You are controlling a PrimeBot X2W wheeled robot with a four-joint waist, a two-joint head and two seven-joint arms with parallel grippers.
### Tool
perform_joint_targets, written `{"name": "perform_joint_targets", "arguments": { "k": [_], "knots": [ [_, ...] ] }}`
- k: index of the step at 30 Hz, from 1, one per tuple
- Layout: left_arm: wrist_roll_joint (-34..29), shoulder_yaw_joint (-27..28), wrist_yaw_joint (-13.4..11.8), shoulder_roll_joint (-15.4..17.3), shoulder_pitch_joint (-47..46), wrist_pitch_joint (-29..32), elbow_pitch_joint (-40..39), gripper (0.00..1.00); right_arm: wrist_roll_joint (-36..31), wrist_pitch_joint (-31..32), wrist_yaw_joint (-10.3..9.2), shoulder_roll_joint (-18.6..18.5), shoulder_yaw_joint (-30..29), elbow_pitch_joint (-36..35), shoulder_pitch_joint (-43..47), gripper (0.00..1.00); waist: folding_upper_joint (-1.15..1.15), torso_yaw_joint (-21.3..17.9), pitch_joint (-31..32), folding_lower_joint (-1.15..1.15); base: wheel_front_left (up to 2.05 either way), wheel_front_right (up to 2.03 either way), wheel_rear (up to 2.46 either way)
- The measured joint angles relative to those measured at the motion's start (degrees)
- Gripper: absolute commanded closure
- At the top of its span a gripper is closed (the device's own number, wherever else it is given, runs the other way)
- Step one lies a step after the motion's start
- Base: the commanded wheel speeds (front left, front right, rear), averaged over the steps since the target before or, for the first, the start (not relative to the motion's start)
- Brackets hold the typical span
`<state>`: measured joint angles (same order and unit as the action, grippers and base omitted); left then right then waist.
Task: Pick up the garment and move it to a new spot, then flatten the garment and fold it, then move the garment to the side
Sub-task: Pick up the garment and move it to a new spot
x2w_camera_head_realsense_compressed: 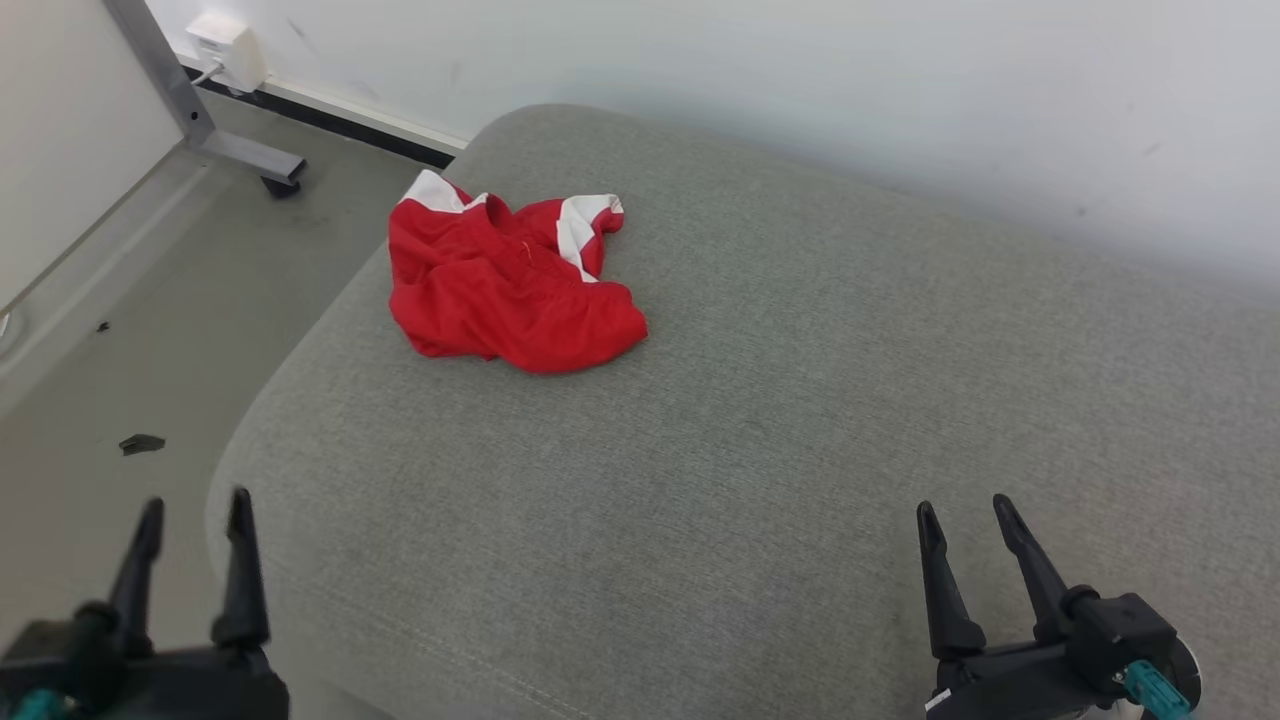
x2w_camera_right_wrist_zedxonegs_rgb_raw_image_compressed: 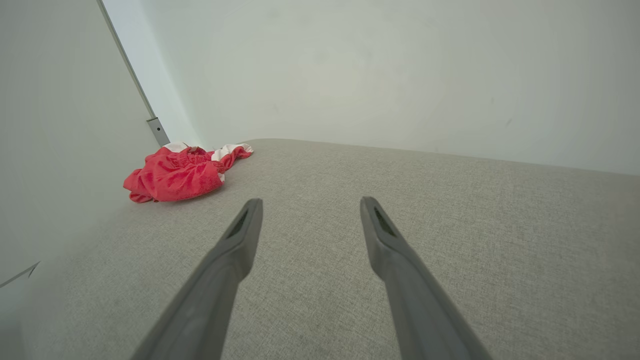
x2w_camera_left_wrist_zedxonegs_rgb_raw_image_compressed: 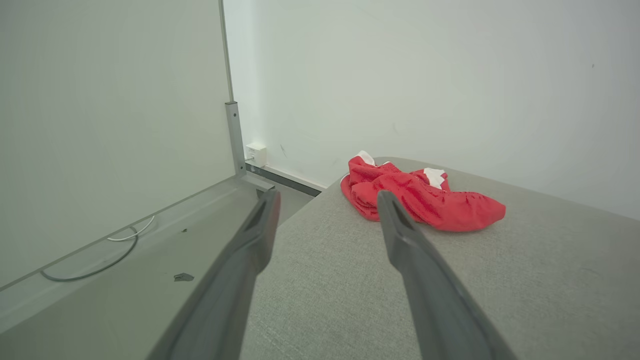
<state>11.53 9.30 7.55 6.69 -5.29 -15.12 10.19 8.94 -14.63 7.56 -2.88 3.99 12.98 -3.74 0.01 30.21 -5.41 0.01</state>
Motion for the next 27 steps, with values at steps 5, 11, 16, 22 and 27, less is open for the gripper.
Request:
{"name": "perform_joint_targets", "arguments": {
  "k": [5,11,16,22,27],
  "knots": [
    [2.2,-0.1,0.0,3.2,-5.6,0.0,1.0,0.0,-1.8,0.5,0.0,0.0,-1.4,-2.2,-0.4,0.0,0.0,-2.0,-0.8,-0.01,0.0,0.0,0.0],
    [4.8,0.5,0.0,6.4,-13.9,0.0,3.0,0.0,-3.6,1.5,0.0,0.0,-3.7,-5.1,-1.9,0.0,0.0,-6.2,-3.2,-0.01,0.0,0.0,0.0],
    [6.6,1.3,0.0,10.1,-21.4,0.0,4.7,0.0,-5.1,1.9,0.0,0.0,-6.1,-8.2,-3.0,0.0,0.0,-10.6,-6.5,0.0,0.0,0.0,0.0],
    [9.0,1.7,0.0,15.1,-29.2,0.0,7.8,0.0,-5.6,1.9,0.0,0.0,-9.4,-11.3,-3.3,0.0,0.0,-16.0,-11.0,0.0,0.0,0.0,0.0],
    [12.3,1.4,0.0,18.8,-34.2,0.0,12.9,0.0,-5.4,1.5,0.0,0.0,-11.6,-13.6,-2.8,0.0,0.01,-20.3,-14.4,0.0,0.0,0.0,0.0]
  ]
}}
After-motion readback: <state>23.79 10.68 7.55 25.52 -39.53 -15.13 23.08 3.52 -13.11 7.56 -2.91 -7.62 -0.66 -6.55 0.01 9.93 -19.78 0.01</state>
